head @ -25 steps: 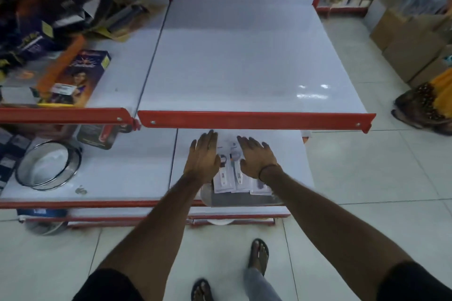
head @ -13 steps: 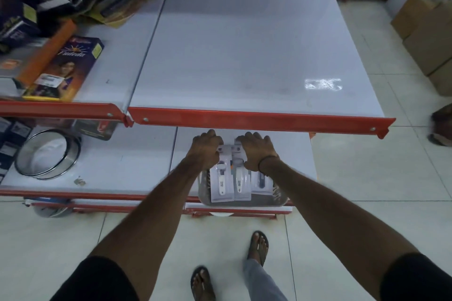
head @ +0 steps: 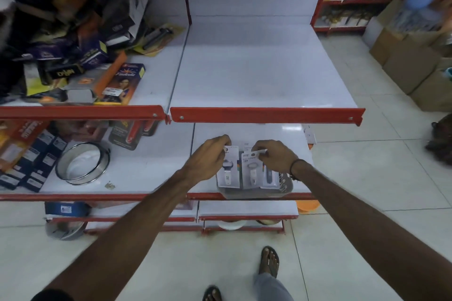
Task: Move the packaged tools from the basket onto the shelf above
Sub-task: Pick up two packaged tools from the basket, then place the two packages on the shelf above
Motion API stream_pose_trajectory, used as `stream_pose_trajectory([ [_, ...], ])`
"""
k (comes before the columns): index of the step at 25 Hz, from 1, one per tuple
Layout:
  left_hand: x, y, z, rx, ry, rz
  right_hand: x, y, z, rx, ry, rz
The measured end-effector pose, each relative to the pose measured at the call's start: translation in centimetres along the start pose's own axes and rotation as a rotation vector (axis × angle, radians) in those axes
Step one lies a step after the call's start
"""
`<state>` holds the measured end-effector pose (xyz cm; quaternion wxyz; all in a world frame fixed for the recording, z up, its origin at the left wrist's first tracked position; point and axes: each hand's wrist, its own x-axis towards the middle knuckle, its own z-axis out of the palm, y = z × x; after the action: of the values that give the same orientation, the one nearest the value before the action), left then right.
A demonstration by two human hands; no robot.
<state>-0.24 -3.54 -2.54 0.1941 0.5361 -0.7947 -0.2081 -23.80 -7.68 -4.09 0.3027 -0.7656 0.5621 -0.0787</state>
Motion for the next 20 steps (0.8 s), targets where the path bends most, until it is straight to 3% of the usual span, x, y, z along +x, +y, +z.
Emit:
stream_pose_trajectory([
  [4,-1.0,3.4,-6.1,-0.001,0.182,0.109,-4.0,-3.9,-5.1,0.023,0.222,-0.117],
  [10,5.1,6.5,-17.8,-0.099,0.429,0.176,-2.8,-11.5,-15.6,0.294,0.429,-0.286],
  [16,12.1,5.4,-20.9,-0.023,0.443,0.034,5.0,-13.1,-20.3,0.418,0.578,-0.154],
  [20,15.7,2.1,-17.7,-0.011,0.340,-0.102,9.6,-11.4,-18.8,0.311,0.494,-0.005],
])
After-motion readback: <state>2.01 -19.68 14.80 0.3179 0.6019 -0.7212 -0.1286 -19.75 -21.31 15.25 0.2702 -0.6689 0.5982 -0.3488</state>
